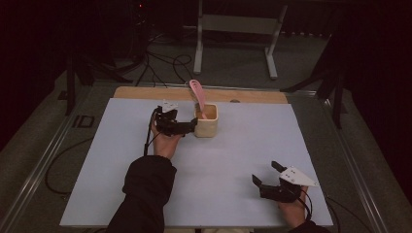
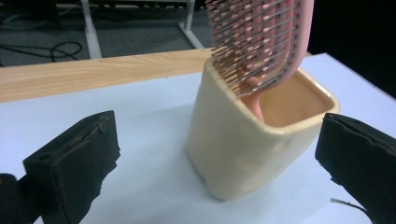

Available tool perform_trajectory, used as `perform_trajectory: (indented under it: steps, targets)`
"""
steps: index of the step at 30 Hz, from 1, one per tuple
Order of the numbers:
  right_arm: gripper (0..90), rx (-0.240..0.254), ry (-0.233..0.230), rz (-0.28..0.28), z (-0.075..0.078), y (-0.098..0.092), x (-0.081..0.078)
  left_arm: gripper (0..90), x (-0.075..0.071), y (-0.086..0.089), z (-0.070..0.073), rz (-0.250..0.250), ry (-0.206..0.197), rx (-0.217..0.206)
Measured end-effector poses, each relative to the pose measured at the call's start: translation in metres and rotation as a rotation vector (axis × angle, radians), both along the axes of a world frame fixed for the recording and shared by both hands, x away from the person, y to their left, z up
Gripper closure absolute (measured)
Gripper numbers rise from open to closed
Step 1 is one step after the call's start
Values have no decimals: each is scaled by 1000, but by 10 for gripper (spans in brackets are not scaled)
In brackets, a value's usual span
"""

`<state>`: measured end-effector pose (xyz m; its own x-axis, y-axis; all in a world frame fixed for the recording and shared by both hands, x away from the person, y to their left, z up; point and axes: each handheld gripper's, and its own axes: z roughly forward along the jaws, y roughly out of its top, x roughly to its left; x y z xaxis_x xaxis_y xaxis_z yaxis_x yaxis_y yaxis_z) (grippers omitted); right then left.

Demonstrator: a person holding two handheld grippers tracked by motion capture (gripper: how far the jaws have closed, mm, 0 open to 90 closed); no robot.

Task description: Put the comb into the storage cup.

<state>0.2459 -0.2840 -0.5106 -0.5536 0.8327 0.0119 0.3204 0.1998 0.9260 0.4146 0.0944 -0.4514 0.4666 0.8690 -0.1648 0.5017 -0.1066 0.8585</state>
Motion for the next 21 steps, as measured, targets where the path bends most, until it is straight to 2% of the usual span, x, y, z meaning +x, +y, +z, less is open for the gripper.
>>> perform_trajectory:
  steps: [12, 16, 18, 21]
  targets:
    - [88, 3, -2, 3, 0, 0, 0, 3, -22, 29, -1, -4, -30, 37]
    - [88, 1, 0, 2, -1, 1, 0, 3, -33, 39, -2, -12, -47, 42]
    - [88, 2, 0, 2, 0, 2, 0, 3, -44, 46, -3, -19, -67, 69]
    - [88, 2, -1, 2, -1, 1, 0, 3, -58, 56, -6, -27, -82, 74]
